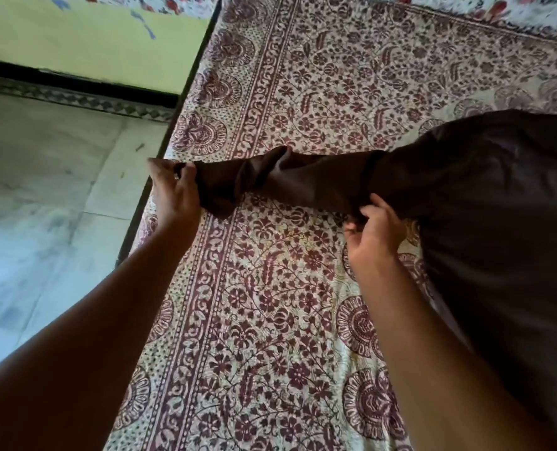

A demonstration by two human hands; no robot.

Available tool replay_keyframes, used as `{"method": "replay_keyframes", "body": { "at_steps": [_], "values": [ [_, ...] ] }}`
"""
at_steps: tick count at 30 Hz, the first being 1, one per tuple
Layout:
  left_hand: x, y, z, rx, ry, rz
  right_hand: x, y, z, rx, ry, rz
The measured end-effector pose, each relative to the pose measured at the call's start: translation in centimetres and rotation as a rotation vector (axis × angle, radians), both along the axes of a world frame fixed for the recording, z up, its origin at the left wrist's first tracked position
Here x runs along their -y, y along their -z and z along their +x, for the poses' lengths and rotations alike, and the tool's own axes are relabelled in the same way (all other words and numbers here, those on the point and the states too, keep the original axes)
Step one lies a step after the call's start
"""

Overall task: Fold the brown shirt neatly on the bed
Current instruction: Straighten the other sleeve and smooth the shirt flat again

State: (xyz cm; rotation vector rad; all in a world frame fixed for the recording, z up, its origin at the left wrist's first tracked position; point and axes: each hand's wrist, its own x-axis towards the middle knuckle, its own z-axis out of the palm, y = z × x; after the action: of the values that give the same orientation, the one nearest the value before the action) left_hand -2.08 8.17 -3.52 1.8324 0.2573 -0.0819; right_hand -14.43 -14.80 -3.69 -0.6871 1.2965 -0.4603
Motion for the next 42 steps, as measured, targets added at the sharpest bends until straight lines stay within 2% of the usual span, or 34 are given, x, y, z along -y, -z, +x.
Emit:
{"method": "replay_keyframes", "body": {
  "at_steps": [3,6,10,13,15,17,19,21,24,26,29,31,33,35,37,38,40,42],
  "values": [
    [-0.6,-0.3,1.2,-0.154,-0.08,-0.309,-0.9,0.5,0.6,-0.038,-0.124,-0.04],
    [-1.0,-0.8,2.0,-0.304,-0.04,-0.411,-2.1,0.9,1.6,-0.029,-0.188,-0.096],
    [-1.8,-2.4,2.7,-0.718,0.076,-0.542,-3.5,0.6,3.2,0.074,-0.101,0.005],
    [-3.0,-3.2,3.6,-0.785,0.034,-0.72,-4.3,0.6,3.9,0.088,-0.083,0.028],
    [-4.3,-2.7,4.5,-0.817,-0.087,-0.896,-4.6,0.8,4.2,0.057,-0.083,0.029],
    [-5.1,-2.4,4.6,-0.794,-0.246,-0.993,-4.9,1.1,4.4,0.003,-0.1,0.004],
    [-5.1,-2.2,4.2,-0.692,-0.33,-0.946,-5.1,1.4,4.4,-0.044,-0.14,-0.037],
    [-4.9,-2.0,4.0,-0.595,-0.324,-0.865,-5.3,1.7,4.2,-0.066,-0.169,-0.072],
    [-5.2,-1.3,3.7,-0.562,-0.251,-0.572,-5.7,2.3,4.1,-0.088,-0.193,-0.123],
    [-5.5,-0.7,3.5,-0.52,-0.317,-0.357,-6.0,2.4,4.0,-0.089,-0.207,-0.154],
    [-6.3,-0.2,3.0,-0.434,-0.44,-0.181,-6.2,2.2,3.2,-0.144,-0.337,-0.243],
    [-7.2,0.3,3.0,-0.408,-0.45,0.044,-5.9,2.0,1.9,-0.279,-0.494,-0.421],
    [-7.7,0.9,2.8,-0.395,-0.451,0.289,-4.5,1.7,0.4,-0.469,-0.568,-0.774],
    [-7.2,0.8,1.8,-0.386,-0.404,0.475,-1.9,1.5,-0.6,-0.603,-0.554,-1.103],
    [-6.3,0.4,0.3,-0.162,-0.278,0.723,1.8,2.4,-0.8,-0.786,-0.595,-1.322],
    [-5.6,0.6,-0.5,0.019,-0.141,0.822,3.8,3.2,-0.7,-0.891,-0.669,-1.337],
    [-4.4,1.7,-1.9,0.259,0.264,0.887,5.9,4.4,0.3,-1.041,-0.869,-1.21],
    [-3.5,3.4,-2.6,0.29,0.591,0.91,5.3,5.7,1.9,-1.105,-1.057,-1.157]
  ]
}}
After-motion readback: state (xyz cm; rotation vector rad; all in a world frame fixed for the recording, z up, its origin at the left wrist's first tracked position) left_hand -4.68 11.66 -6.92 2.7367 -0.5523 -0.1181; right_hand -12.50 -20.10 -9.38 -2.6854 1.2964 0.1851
